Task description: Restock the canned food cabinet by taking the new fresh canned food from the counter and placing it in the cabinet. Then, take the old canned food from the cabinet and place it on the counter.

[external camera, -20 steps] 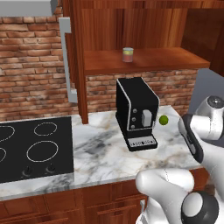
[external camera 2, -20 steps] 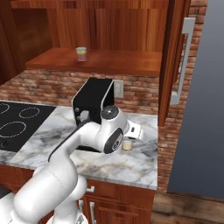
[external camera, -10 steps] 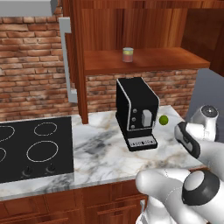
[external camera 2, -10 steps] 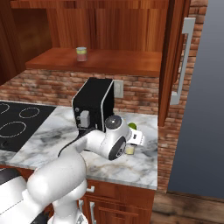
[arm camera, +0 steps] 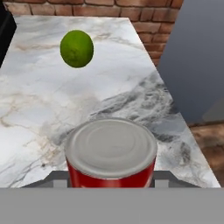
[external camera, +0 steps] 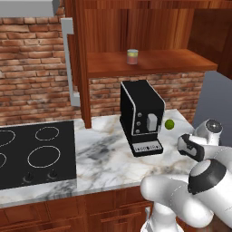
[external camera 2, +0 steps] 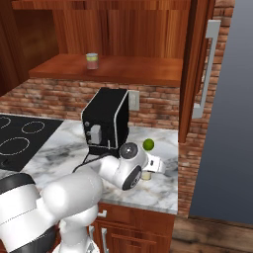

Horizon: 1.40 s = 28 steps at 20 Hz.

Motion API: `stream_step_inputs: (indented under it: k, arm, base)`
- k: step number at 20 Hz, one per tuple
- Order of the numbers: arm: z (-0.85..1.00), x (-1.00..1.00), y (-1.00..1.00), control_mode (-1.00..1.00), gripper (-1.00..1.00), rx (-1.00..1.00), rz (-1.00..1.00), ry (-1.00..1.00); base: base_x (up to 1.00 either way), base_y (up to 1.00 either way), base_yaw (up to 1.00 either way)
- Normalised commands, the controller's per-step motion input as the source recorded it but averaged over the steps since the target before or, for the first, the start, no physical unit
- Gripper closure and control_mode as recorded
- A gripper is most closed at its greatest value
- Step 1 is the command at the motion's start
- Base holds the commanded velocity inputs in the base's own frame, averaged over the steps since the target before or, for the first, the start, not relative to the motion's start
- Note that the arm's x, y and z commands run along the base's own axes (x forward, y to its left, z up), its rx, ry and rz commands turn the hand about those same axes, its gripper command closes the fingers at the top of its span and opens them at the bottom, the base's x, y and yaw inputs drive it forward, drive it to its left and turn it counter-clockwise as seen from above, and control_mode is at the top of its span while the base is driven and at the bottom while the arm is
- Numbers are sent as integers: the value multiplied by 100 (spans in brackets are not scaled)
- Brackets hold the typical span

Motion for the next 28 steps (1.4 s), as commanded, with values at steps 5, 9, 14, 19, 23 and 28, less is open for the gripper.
stream_step_inputs:
  k: [5, 9, 14, 19, 23, 28]
  arm:
    - [0, 0, 0, -100, -100, 0, 0, 0]
    - [0, 0, 0, -100, -100, 0, 0, 0]
    - [15, -8, 0, -100, -100, 0, 0, 0]
    - [79, -50, 0, -100, -100, 0, -2, 0]
    - [100, -95, 0, -100, -100, 0, -2, 0]
    - [100, -100, 0, -100, -100, 0, 0, 0]
  base:
    - [0, 0, 0]
    - [0, 0, 0]
    - [0, 0, 0]
    - [0, 0, 0]
    - [0, 0, 0]
    - [0, 0, 0]
